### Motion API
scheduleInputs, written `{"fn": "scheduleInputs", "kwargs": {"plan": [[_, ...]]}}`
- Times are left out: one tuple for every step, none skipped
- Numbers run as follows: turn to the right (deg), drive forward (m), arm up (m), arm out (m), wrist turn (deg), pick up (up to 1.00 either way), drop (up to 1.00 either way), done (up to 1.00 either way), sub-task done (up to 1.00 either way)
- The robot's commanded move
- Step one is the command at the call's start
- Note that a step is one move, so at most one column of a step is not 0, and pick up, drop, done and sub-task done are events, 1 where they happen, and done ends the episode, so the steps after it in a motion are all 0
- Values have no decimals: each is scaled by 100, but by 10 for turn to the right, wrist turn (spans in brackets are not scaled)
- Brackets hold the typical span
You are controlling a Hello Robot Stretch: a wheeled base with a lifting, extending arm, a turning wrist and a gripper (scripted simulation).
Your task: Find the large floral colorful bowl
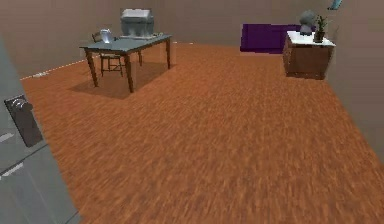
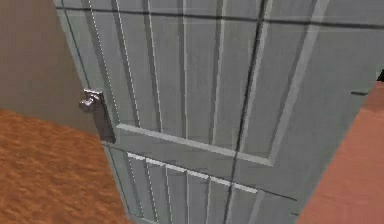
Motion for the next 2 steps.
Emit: {"fn": "scheduleInputs", "kwargs": {"plan": [[0,25,0,0,0,0,0,0,0],[0,100,0,0,0,0,0,0,0]]}}
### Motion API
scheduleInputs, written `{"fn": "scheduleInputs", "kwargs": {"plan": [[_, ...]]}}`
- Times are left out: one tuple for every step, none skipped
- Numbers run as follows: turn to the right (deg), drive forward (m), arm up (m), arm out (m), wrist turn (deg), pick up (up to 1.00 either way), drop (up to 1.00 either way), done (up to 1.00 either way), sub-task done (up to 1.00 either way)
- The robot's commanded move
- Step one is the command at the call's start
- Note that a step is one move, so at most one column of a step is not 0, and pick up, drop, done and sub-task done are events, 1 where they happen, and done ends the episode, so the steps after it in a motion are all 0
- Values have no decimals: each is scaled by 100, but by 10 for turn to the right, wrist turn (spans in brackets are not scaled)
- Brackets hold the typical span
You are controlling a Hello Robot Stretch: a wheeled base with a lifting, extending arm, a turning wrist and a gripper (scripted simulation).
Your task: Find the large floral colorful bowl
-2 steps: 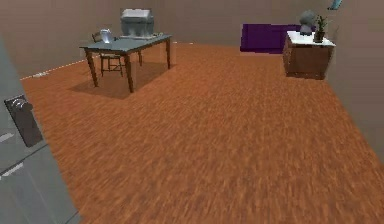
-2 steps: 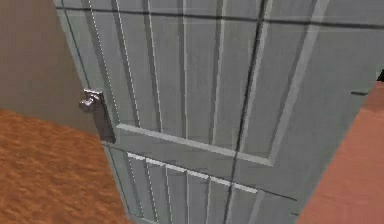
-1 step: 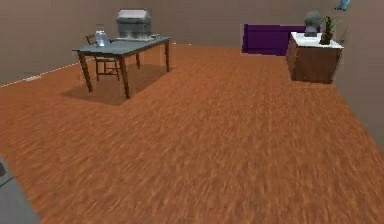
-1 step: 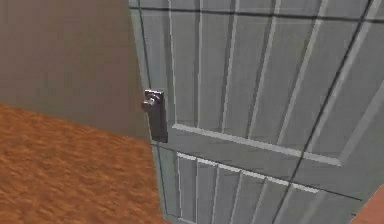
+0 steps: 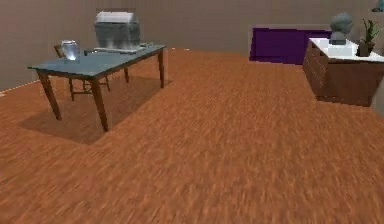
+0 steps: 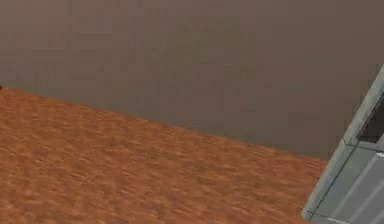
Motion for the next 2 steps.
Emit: {"fn": "scheduleInputs", "kwargs": {"plan": [[0,100,0,0,0,0,0,0,0],[0,100,0,0,0,0,0,0,0]]}}
